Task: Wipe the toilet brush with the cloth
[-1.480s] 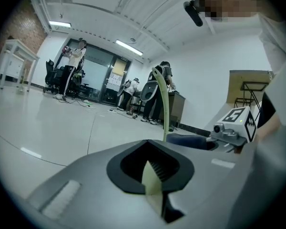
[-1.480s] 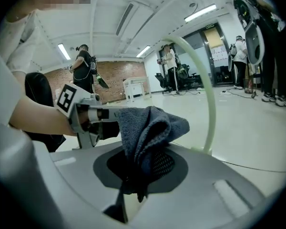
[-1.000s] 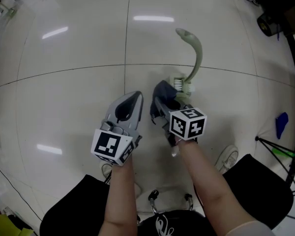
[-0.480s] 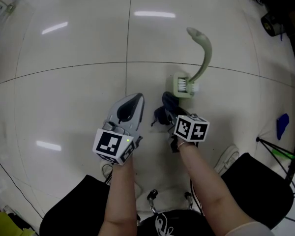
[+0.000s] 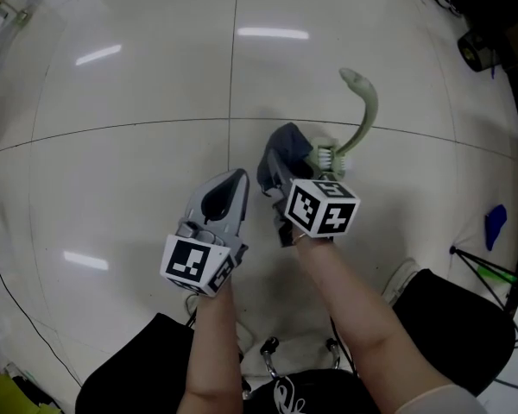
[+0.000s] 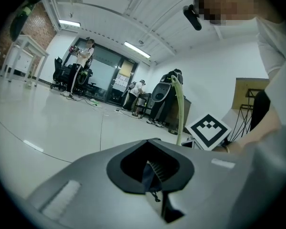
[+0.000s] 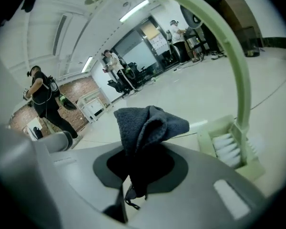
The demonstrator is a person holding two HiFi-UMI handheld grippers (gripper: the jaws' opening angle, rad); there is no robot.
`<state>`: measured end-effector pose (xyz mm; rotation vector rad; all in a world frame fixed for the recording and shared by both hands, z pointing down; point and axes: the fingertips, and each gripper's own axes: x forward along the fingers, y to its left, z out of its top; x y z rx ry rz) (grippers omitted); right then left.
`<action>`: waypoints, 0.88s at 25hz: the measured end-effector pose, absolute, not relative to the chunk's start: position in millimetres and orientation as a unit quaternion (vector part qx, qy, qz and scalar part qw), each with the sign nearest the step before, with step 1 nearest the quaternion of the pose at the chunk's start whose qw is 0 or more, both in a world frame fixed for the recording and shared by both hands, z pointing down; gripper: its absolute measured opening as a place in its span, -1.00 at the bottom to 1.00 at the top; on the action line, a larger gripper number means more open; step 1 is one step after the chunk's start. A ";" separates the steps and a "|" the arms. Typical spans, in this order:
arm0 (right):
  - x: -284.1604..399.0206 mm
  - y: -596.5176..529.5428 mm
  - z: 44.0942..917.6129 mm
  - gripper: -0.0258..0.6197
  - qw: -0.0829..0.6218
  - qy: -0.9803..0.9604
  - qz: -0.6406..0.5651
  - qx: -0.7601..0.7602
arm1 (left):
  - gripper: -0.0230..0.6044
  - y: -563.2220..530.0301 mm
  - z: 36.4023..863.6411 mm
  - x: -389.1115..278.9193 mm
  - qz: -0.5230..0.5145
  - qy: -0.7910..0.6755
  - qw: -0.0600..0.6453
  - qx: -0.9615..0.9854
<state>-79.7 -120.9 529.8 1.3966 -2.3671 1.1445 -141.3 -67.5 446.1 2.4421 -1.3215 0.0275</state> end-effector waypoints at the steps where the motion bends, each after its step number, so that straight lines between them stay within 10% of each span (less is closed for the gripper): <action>1: -81.7 -124.9 529.9 -0.73 0.085 -0.794 0.380 0.468 | -0.91 -68.3 446.5 -144.2 0.009 -0.470 0.182 0.864; 22: -26.4 -53.8 616.8 -0.73 0.083 -0.678 0.522 0.510 | -0.91 -67.7 461.4 -112.6 0.022 -0.443 0.200 0.874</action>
